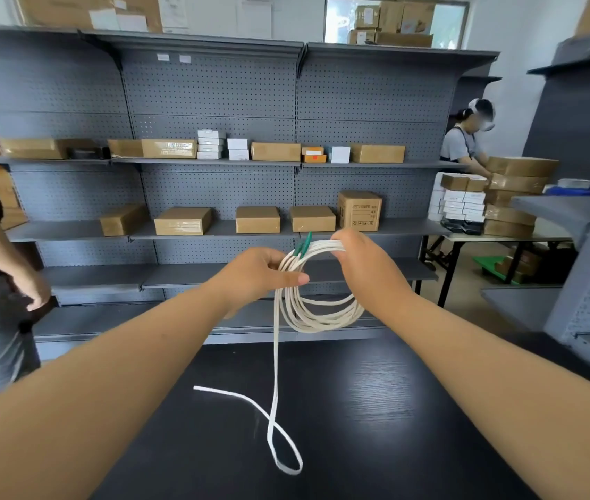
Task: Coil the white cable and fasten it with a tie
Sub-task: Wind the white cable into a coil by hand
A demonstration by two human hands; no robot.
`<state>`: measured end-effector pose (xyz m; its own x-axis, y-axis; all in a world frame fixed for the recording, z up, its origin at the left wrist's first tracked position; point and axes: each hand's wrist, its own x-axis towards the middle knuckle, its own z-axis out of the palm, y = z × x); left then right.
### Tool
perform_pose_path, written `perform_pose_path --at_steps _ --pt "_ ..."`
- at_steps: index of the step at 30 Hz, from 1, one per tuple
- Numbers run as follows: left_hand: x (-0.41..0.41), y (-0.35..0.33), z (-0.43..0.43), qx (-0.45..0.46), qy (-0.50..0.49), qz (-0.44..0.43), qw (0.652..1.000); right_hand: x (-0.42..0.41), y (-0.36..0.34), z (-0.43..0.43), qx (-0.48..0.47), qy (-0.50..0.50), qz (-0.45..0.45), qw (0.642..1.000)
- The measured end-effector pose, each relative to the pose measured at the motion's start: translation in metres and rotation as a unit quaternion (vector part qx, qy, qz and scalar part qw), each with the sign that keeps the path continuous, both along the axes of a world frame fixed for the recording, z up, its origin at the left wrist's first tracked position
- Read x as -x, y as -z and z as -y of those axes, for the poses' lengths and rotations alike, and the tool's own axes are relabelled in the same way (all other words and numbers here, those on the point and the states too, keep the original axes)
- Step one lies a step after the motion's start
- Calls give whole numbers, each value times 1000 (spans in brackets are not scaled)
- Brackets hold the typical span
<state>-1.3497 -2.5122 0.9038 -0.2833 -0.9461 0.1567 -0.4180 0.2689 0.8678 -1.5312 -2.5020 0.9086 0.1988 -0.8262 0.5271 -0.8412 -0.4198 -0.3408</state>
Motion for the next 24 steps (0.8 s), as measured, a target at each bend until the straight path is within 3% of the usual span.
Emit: perform_pose_path --at_steps 10,14,19,24 --pt "30 -19 4 19 42 -83 996 26 -23 -2 31 18 56 998" --pt "49 -28 6 96 4 -50 994 40 -33 -5 46 26 96 994" --pt "69 -34 1 123 -13 -32 992 60 -41 -9 53 21 109 992" --pt "90 -26 -6 87 -6 -121 989 73 -38 -11 60 8 157 986"
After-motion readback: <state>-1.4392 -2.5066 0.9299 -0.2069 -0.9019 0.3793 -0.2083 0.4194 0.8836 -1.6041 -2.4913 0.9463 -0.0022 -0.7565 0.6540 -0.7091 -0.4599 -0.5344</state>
